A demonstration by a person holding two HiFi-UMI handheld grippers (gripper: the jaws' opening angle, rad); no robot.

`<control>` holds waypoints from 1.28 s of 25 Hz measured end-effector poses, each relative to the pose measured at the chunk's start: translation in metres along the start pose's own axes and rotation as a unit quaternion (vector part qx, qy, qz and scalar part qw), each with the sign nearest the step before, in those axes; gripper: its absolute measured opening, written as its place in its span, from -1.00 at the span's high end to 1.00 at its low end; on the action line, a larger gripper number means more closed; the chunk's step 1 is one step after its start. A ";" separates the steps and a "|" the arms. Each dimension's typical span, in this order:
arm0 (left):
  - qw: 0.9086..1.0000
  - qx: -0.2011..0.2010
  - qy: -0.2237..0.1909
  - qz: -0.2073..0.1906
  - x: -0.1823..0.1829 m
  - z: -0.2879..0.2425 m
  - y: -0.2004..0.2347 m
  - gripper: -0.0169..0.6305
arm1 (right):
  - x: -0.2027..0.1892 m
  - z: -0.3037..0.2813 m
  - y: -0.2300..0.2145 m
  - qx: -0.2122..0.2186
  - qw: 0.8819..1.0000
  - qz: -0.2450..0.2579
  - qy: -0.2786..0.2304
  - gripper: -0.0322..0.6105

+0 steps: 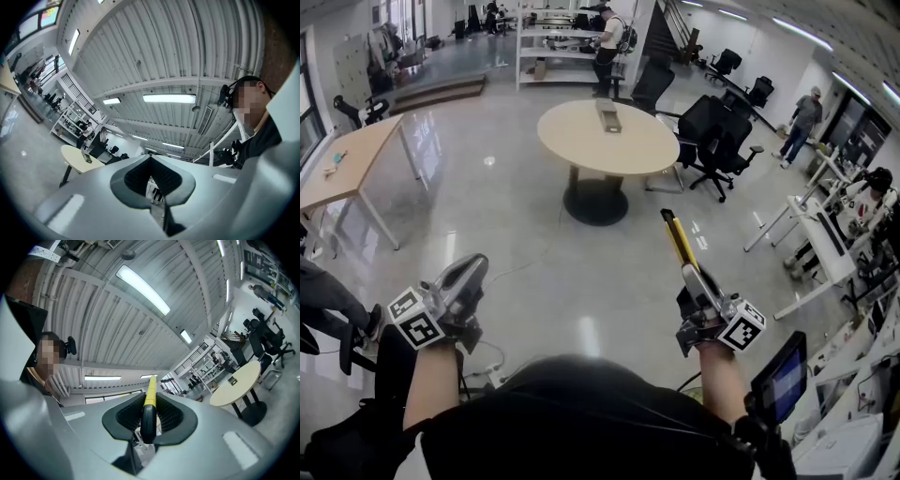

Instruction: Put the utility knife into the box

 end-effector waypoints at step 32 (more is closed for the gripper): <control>0.995 -0.079 0.060 0.018 -0.099 -0.171 -0.111 0.96 | 0.082 0.171 -0.056 -0.037 0.998 -0.022 -0.047 0.63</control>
Point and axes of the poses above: the fingertips, and each gripper's own axes: z backward along the fingers, y to its left, x out of its top, the point moved 7 cm from there along z, backward along the fingers, and after that the axes turned 1 degree about -z, right-handed, at the moved point
